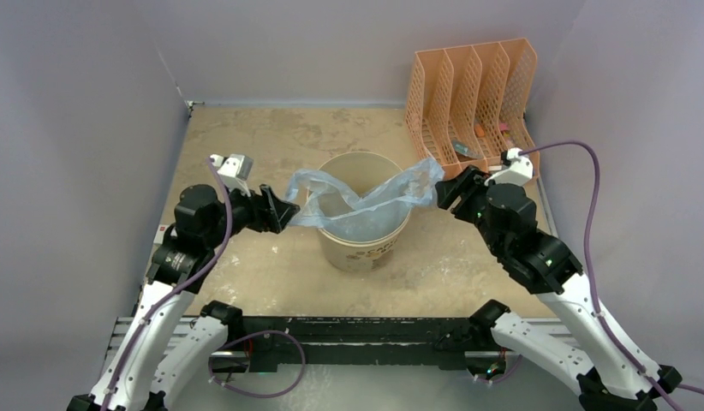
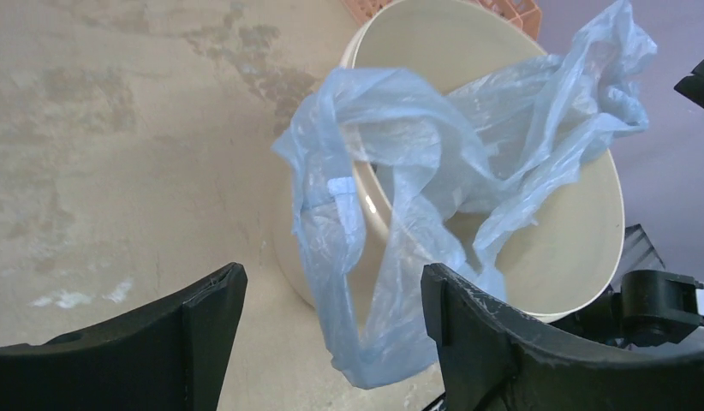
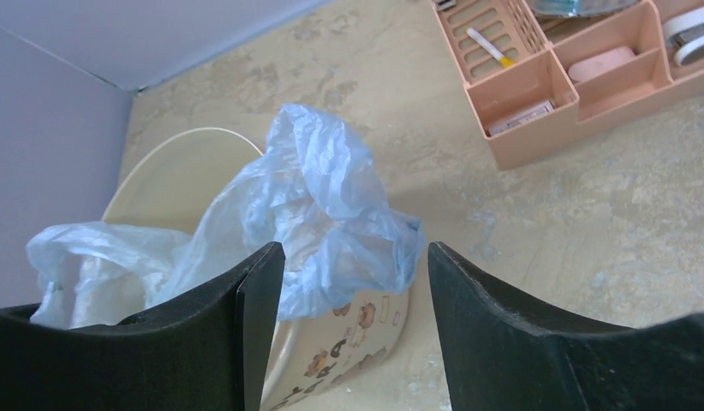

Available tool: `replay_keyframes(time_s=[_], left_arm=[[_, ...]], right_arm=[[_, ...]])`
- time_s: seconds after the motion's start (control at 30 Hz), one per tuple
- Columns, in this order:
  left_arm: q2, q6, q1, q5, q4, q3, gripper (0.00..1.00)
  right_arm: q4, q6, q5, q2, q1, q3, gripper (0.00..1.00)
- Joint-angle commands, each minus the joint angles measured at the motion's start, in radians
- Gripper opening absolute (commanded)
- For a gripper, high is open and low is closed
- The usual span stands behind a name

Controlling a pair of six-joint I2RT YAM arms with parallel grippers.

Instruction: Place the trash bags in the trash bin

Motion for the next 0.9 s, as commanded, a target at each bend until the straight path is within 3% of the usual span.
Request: replay_keyframes(time_s=[0.0, 0.17, 0.4, 0.47, 0.63, 0.7, 0.87], left_arm=[[0.026, 0.099, 0.005, -0.041, -0.049, 0.126, 0.76], [0.066, 0.168, 0.006, -0.088, -0.055, 0.183, 0.8], [0.223, 0.299, 0.006, -0.018, -0.109, 0.301, 0.85], [0.267, 0.304, 0.006, -0.017, -0.135, 0.329, 0.85], [0.325, 0.321, 0.006, 0.089, -0.099, 0.322, 0.83], [0.347, 0.308, 0.006, 0.087, -0.081, 0.309, 0.75], [0.368, 0.299, 0.006, 0.075, -0.063, 0.262, 0.33]], right_arm=[[0.078, -0.042, -0.018, 0.016, 0.0, 0.063, 0.67], [0.086, -0.088, 0.017, 0.097, -0.001, 0.097, 0.79], [0.005, -0.106, 0.064, 0.255, -0.002, 0.137, 0.78], [0.004, -0.105, 0.076, 0.257, -0.002, 0.126, 0.72], [0.048, -0.114, 0.088, 0.216, -0.002, 0.073, 0.49], [0.066, -0.113, 0.087, 0.211, -0.002, 0.054, 0.39], [0.087, -0.101, 0.071, 0.244, -0.007, 0.014, 0.24]])
